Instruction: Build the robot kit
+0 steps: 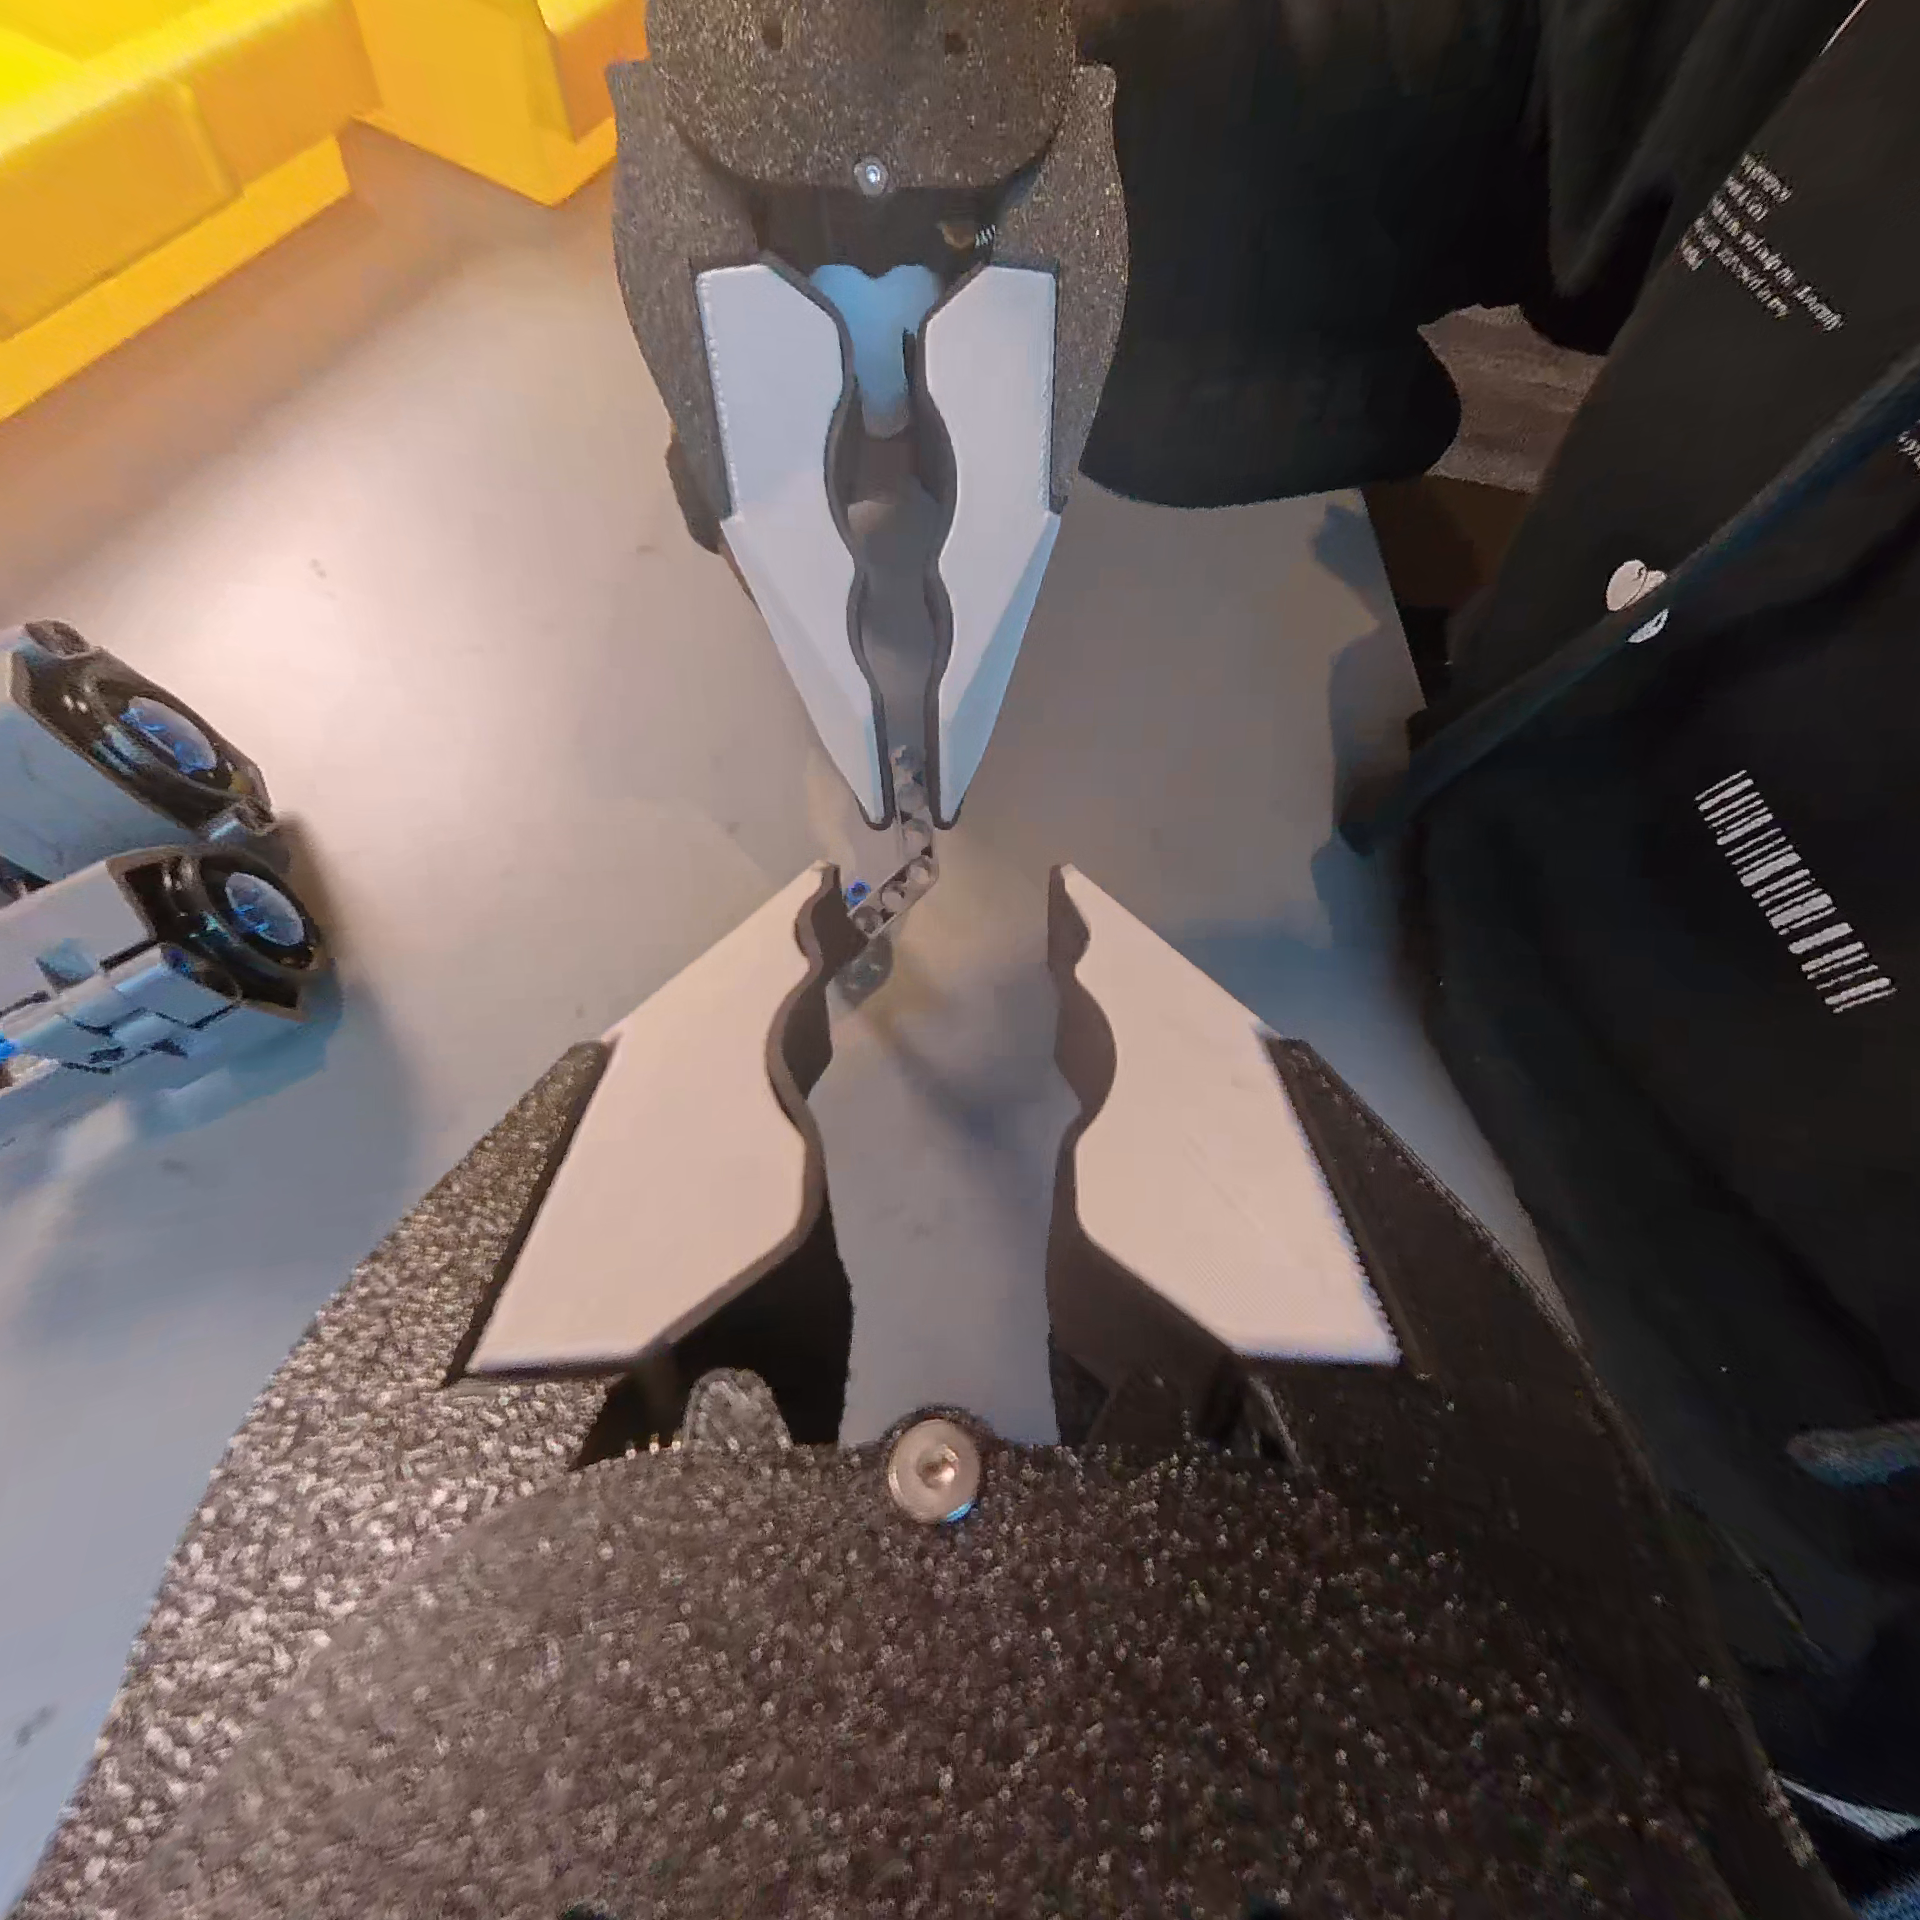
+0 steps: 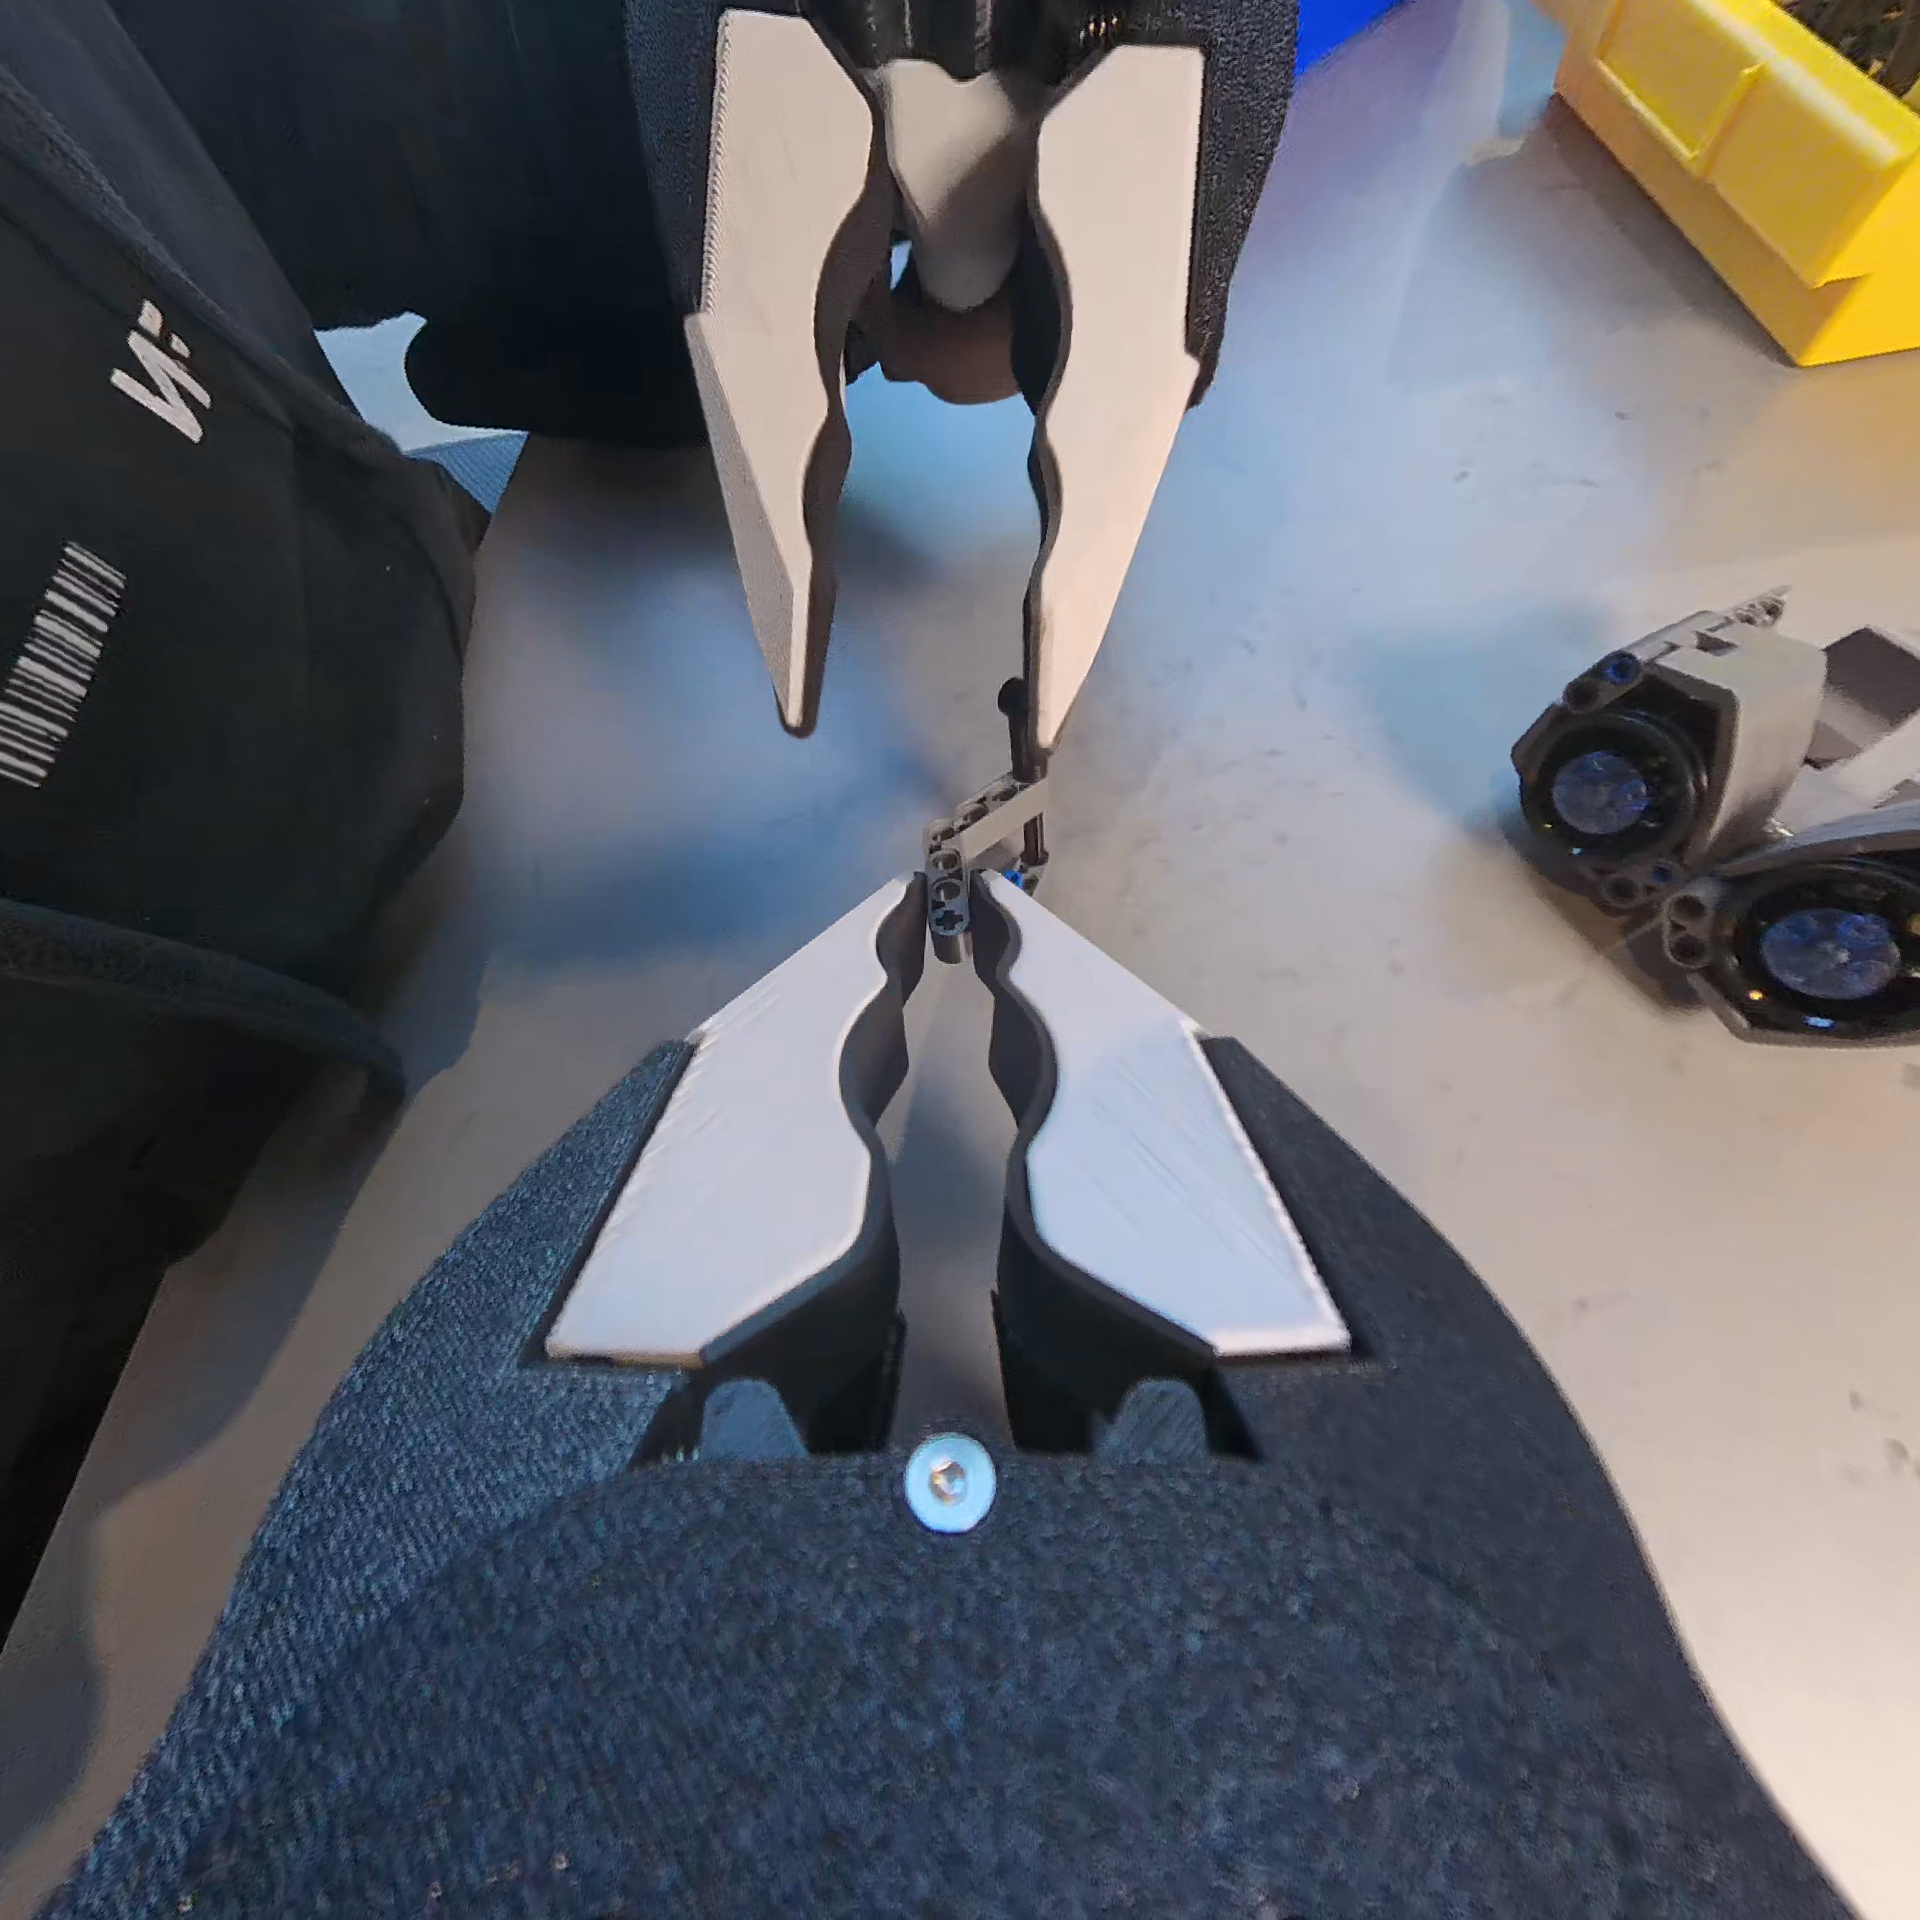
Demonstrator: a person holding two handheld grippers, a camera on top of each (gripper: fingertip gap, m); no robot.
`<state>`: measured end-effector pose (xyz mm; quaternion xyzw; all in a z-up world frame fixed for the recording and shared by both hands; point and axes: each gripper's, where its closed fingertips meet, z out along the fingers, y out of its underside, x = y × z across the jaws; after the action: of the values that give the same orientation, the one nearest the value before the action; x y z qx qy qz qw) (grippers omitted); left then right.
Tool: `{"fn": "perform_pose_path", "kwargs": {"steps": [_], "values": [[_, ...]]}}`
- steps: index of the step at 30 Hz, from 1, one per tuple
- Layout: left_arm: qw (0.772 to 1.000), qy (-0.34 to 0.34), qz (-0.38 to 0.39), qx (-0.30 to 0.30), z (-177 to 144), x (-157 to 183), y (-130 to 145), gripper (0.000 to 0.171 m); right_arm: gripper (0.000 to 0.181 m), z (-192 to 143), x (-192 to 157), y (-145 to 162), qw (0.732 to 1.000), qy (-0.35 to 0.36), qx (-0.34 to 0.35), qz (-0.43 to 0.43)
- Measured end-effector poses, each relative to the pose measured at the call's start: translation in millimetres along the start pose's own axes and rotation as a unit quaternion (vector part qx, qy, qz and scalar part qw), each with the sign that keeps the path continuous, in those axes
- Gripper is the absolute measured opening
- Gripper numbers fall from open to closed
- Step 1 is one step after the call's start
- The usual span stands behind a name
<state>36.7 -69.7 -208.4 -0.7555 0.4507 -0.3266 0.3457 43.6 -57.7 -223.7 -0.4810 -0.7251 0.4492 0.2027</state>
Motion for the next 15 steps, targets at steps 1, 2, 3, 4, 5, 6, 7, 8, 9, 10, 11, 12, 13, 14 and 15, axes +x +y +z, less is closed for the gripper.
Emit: {"fn": "perform_pose_path", "kwargs": {"steps": [1, 2, 3, 4, 5, 6, 7, 8, 9, 10, 11, 12, 13, 14, 15], "values": [[1.000, 0.001, 0.003, 0.006, 0, -2, 0, 0.038, 0.006, -1, 0, 0, 1.000, -0.003, 0.002, 0.004], [1.000, 0.007, 0.008, 0.011, 0, -2, 0, 0.037, 0.006, -1, 0, -1, 1.000, -0.008, 0.001, 0.005], [1.000, 0.020, 0.011, 0.014, 0, -1, -1, 0.038, 0.006, -2, -1, 0, 1.000, -0.014, -0.003, 0.006], [0.999, 0.029, 0.009, 0.016, -2, -2, -2, 0.039, 0.006, -3, 0, 1, 1.000, -0.018, -0.007, 0.006], [0.999, 0.029, 0.008, 0.014, -4, -6, -2, 0.038, 0.006, -4, 1, 2, 1.000, -0.019, -0.008, 0.008], [1.000, 0.025, 0.009, 0.006, -4, -11, 0, 0.038, 0.006, -5, 2, 2, 1.000, -0.023, -0.008, 0.013], [1.000, 0.017, 0.007, -0.007, -3, -18, 5, 0.038, 0.006, -6, 2, 5, 0.999, -0.029, -0.012, 0.019], [1.000, 0.011, 0.005, -0.022, 0, -24, 11, 0.039, 0.006, -7, 2, 7, 0.999, -0.033, -0.014, 0.023], [0.999, 0.015, 0.003, -0.037, 6, -25, 18, 0.039, 0.006, -8, 3, 8, 0.999, -0.035, -0.014, 0.025], [0.999, 0.024, 0.002, -0.047, 13, -24, 22, 0.040, 0.006, -9, 3, 10, 0.999, -0.037, -0.018, 0.028], [0.998, 0.028, 0.005, -0.055, 20, -23, 26, 0.039, 0.006, -9, 3, 12, 0.999, -0.040, -0.022, 0.026], [0.998, 0.025, 0.012, -0.062, 26, -23, 28, 0.037, 0.006, -9, 2, 13, 0.999, -0.040, -0.026, 0.021], [0.997, 0.021, 0.018, -0.070, 32, -24, 30, 0.032, 0.006, -9, 1, 15, 0.998, -0.044, -0.033, 0.016], [0.997, 0.020, 0.023, -0.075, 36, -24, 30, 0.027, 0.006, -9, 0, 16, 0.998, -0.046, -0.039, 0.009], [0.997, 0.020, 0.030, -0.074, 38, -24, 29, 0.020, 0.006, -8, -1, 16, 0.998, -0.047, -0.040, 0.004]]}}
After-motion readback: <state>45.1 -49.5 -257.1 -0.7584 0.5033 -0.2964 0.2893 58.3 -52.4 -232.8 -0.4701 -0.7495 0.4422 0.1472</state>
